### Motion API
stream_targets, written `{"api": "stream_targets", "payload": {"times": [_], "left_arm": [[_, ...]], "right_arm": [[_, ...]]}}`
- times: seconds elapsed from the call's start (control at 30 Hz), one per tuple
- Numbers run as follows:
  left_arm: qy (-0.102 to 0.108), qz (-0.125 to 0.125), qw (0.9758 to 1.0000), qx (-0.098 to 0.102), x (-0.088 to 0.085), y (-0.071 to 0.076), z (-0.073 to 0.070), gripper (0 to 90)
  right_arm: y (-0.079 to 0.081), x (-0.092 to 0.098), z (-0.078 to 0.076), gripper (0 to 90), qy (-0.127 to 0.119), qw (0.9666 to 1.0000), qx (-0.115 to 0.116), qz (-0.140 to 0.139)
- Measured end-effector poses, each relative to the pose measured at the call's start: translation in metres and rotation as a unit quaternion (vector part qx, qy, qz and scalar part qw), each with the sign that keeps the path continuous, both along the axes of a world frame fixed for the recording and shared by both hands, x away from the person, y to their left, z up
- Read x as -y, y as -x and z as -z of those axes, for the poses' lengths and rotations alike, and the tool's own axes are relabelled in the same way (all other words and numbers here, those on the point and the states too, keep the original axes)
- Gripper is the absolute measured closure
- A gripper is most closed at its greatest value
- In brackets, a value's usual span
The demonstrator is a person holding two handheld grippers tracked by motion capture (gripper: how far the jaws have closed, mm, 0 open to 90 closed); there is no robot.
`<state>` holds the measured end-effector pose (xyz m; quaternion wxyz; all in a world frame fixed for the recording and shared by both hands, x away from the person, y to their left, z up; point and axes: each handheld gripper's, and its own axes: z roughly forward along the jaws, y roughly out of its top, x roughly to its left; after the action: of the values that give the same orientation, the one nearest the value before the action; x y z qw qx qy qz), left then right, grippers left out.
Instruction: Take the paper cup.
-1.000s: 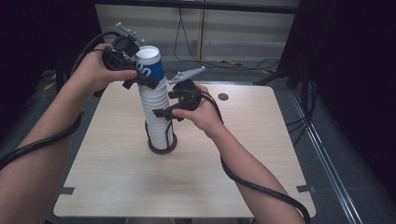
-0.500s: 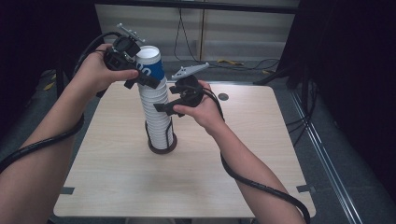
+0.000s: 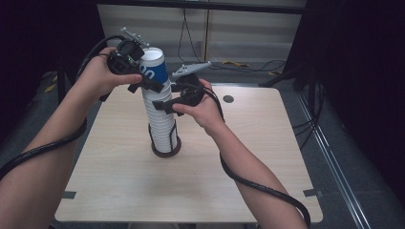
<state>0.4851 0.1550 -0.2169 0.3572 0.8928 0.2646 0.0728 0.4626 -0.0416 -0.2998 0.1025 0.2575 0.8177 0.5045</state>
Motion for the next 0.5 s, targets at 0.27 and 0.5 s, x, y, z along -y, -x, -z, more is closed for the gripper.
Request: {"api": "stream_targets", "payload": {"times": [0.27, 0.5], "left_arm": [[0.003, -0.004, 1.0, -0.003, -0.0003, 0.0007, -0.0013, 18.1], [0.001, -0.002, 1.0, -0.004, -0.0018, 0.0007, -0.0023, 18.5]], "right_arm": [[0.0009, -0.0047, -0.0041, 11.7, -0.002, 1.0, 0.005, 0.007], [-0.0007, -0.0059, -0.0018, 11.8, -0.01, 0.9999, -0.001, 0.01]]}}
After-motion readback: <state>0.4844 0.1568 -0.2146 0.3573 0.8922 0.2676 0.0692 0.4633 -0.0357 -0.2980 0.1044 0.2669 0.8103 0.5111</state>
